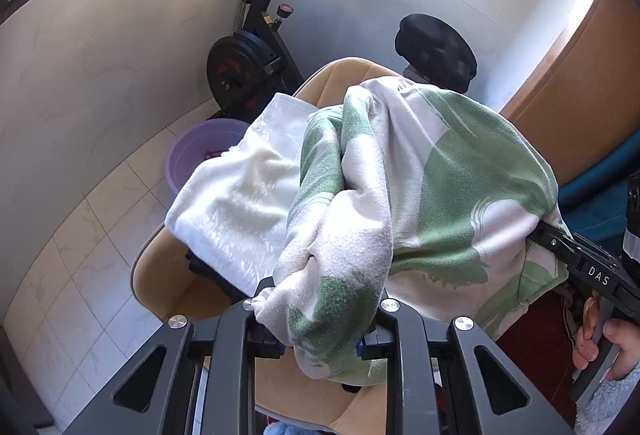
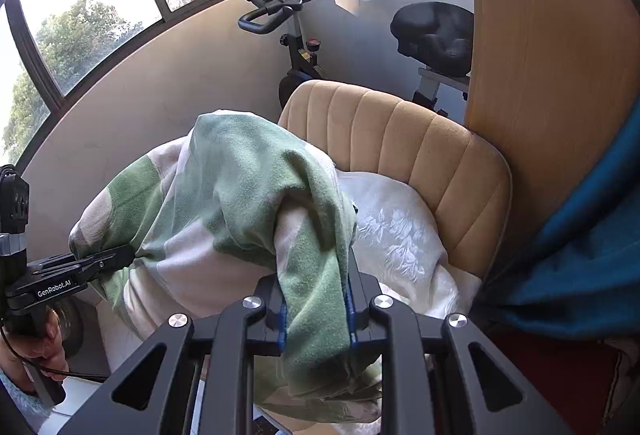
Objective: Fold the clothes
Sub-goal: 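Carry the folded shirt with both grippers over to the tan armchair, then lower the shirt onto the clothes stack and open both grippers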
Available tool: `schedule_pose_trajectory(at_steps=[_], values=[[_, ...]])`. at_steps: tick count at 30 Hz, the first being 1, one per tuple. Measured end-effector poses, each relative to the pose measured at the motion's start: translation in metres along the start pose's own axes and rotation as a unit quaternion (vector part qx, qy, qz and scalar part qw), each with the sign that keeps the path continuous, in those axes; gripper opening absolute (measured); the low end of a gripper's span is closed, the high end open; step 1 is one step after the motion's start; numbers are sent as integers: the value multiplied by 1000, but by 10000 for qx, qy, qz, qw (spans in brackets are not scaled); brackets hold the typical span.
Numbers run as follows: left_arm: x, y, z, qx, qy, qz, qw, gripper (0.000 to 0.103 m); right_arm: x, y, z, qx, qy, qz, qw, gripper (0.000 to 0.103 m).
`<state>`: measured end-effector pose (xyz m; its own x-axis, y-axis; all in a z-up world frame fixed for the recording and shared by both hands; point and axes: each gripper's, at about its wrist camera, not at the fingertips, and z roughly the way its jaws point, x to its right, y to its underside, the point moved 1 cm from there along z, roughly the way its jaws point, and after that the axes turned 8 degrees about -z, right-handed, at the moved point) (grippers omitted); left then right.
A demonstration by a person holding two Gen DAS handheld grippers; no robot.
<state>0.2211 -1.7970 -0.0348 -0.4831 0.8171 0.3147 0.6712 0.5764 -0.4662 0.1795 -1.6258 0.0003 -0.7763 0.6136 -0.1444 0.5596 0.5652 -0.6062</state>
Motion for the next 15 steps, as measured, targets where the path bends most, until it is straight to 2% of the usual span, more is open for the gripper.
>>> schedule_pose_trajectory(at_steps=[5, 10, 15], values=[[-15, -28, 63, -266, -166, 83, 9995, 22, 21, -17, 76, -387, 98, -25, 9992, 21], [-42, -22, 119, -640, -363, -42, 9973, 23, 24, -15, 143, -640, 114, -271, 9975, 22], [-52, -21, 149, -623, -448, 163, 9969, 30, 23, -7, 180, -708, 211, -304, 9968, 25]])
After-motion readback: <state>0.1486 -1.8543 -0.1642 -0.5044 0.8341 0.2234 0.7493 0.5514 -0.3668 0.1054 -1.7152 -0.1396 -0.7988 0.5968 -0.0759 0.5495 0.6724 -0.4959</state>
